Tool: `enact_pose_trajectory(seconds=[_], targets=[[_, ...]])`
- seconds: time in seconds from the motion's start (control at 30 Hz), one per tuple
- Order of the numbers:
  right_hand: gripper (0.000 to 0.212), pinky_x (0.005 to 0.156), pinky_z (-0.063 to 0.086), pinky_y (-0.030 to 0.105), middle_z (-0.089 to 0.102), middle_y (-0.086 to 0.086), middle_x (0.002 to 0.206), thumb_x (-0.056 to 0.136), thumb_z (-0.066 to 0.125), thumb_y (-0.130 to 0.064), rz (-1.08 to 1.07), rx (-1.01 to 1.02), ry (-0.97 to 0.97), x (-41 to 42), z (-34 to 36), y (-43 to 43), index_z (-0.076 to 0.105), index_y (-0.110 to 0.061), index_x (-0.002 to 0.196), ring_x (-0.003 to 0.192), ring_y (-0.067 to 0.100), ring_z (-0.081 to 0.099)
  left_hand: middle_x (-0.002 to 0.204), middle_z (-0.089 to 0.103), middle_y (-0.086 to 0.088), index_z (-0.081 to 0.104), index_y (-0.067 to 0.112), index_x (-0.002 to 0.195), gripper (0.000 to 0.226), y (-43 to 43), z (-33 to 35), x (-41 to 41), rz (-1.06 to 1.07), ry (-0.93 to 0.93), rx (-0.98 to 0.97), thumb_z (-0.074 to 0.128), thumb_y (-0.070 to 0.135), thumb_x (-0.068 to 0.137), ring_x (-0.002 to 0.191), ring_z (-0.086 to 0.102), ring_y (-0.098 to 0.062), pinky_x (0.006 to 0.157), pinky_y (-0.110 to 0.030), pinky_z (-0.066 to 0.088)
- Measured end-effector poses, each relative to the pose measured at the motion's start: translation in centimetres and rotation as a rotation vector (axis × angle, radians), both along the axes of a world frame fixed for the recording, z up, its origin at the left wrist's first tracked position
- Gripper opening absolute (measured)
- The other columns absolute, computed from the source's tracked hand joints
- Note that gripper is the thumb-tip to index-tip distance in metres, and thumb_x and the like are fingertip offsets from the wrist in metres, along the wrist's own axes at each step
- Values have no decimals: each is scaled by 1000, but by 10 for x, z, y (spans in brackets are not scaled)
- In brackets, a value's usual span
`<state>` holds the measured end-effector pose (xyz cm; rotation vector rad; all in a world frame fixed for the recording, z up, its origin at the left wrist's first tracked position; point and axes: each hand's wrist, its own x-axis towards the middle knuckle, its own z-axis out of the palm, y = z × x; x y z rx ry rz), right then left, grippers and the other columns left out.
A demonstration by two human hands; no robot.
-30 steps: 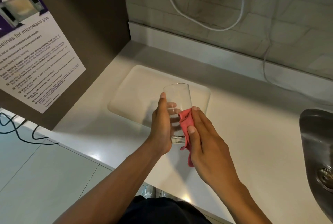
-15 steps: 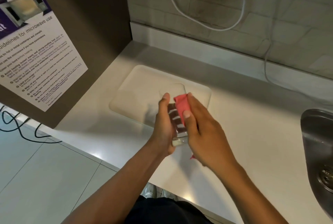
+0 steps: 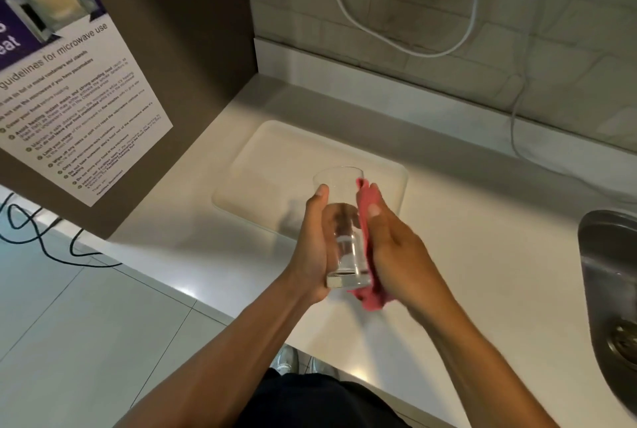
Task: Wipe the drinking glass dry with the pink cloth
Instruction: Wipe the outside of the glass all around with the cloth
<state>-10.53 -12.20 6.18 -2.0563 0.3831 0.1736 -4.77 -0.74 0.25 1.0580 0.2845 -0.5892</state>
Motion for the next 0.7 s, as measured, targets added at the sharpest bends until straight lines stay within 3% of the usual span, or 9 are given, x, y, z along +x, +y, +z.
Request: enact_pose_trajectory(seconds=[0.07, 0.2, 0.27, 0.33, 0.4, 0.47, 0.53, 0.63, 0.7], targets=[[65, 80, 62, 27, 64, -8, 136, 96, 12, -75, -40, 13, 39, 9, 7, -4, 43, -49, 147, 102, 15, 71, 119, 69, -35, 74, -1, 114, 90, -2, -1, -4, -11, 9, -20, 55, 81, 81, 113, 66, -47, 100, -57, 53], [51, 94, 58, 32, 44, -26, 152, 102, 21, -66, 64, -68, -92, -14, 3, 12, 22, -58, 153, 121, 7, 62, 120, 76, -26, 82, 8, 109, 83, 5, 0, 10, 42, 41, -112, 52, 82, 83, 112, 73, -39, 97, -54, 59], [45, 68, 54, 7, 58, -44, 120, 102, 21, -65, 72, -21, -103, -22, 1, 12, 27, -61, 147, 81, -11, 70, 114, 76, -23, 81, 9, 102, 80, 8, 0, 13, 43, 30, -102, 52, 81, 83, 106, 74, -37, 94, -50, 60], [51, 53, 51, 8, 75, -27, 87, 99, 18, -69, 27, 73, -27, -14, 3, 5, 48, -52, 137, 59, -1, 71, 116, 72, -24, 77, 7, 107, 80, 5, 2, 6, 33, 55, -93, 56, 80, 81, 107, 70, -39, 97, -52, 57], [59, 61, 60, 23, 79, -4, 103, 97, 15, -75, -11, 132, 61, -4, 6, 1, 49, -51, 138, 71, 12, 75, 123, 68, -26, 73, 0, 117, 88, 1, 2, -1, 44, 71, -99, 56, 79, 81, 115, 66, -43, 110, -59, 48], [56, 82, 59, 22, 60, -12, 142, 99, 14, -71, 45, -24, -14, -9, 2, 5, 36, -54, 148, 107, 13, 68, 127, 70, -28, 71, -2, 124, 93, 1, 3, 2, 79, 75, -118, 55, 80, 82, 120, 68, -45, 111, -61, 47], [55, 100, 48, 18, 38, -19, 159, 103, 15, -66, 115, -167, -86, -21, -3, 12, 22, -52, 156, 130, 14, 53, 116, 71, -29, 71, 3, 117, 88, 5, 7, 9, 116, 79, -127, 54, 81, 82, 110, 70, -45, 105, -59, 51], [52, 110, 45, 36, 48, -15, 154, 102, 15, -68, 115, -128, -53, -27, -5, 7, 28, -58, 151, 129, 15, 56, 104, 68, -23, 67, 7, 112, 83, 4, 6, 8, 122, 108, -76, 56, 83, 78, 94, 68, -37, 90, -52, 56], [51, 97, 56, 42, 71, -7, 127, 98, 14, -71, 47, 7, 49, -14, -1, -2, 48, -60, 134, 105, 15, 72, 116, 62, -21, 68, 4, 118, 89, -1, 6, -1, 91, 138, -55, 56, 82, 79, 104, 61, -41, 95, -55, 50]])
